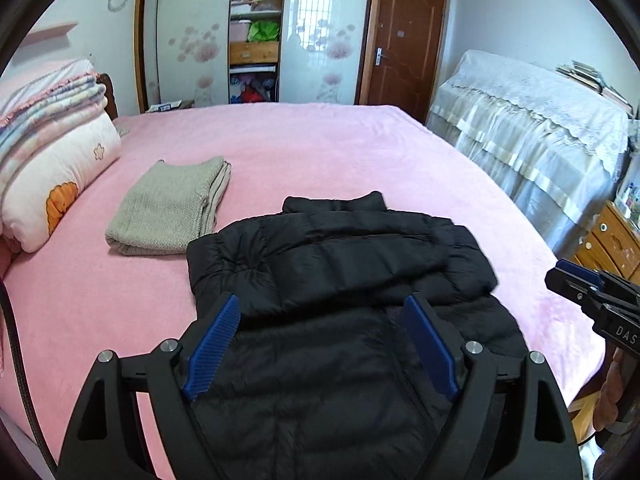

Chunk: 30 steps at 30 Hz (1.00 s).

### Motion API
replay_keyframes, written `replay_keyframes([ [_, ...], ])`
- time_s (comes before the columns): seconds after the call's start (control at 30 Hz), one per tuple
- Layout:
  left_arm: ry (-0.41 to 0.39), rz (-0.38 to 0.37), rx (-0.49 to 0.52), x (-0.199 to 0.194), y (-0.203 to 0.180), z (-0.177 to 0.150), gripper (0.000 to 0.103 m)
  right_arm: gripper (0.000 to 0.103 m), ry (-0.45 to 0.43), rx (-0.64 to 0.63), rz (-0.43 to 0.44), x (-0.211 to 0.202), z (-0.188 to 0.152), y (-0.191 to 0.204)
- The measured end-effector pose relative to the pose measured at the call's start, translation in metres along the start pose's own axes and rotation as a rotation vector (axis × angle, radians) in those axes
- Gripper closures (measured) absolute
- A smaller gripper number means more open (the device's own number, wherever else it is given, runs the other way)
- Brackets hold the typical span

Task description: Fold large clothes

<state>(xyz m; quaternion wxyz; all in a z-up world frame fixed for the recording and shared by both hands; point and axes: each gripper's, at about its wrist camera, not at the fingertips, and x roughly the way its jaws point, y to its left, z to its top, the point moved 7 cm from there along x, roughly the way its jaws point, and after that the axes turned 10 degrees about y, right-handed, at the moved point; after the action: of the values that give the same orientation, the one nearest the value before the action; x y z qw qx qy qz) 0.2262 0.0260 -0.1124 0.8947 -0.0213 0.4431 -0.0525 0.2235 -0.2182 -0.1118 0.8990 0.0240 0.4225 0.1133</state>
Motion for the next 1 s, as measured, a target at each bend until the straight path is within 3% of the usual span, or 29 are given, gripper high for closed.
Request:
replay_keyframes([
  [0.1,-0.023,-0.007,-0.015,-0.026,-0.008,-0.009,0.007,0.062,-0.022,-0.007,0.012,-0.024,-0.007,0.008],
  [0.3,-0.053,-0.016,-0.034,-0.062,-0.019,-0.022,0.007,0.057,-0.087,-0.031,0.010,-0.068,-0.019,0.016],
  [0.57,-0.101,0.026,-0.049,-0.100,-0.026,-0.044,0.006,0.047,-0.168,-0.067,-0.001,-0.121,-0.039,0.020],
  [0.8,-0.149,0.015,-0.078,-0.117,-0.014,-0.074,0.006,0.044,-0.251,-0.056,-0.033,-0.146,-0.060,0.008],
  [0.93,-0.178,0.020,-0.101,-0.119,0.006,-0.100,0.006,0.044,-0.250,-0.053,-0.068,-0.141,-0.080,-0.005],
  [1.0,-0.148,0.044,-0.117,-0.111,0.019,-0.114,0.006,0.044,-0.223,-0.065,-0.102,-0.132,-0.094,-0.014],
])
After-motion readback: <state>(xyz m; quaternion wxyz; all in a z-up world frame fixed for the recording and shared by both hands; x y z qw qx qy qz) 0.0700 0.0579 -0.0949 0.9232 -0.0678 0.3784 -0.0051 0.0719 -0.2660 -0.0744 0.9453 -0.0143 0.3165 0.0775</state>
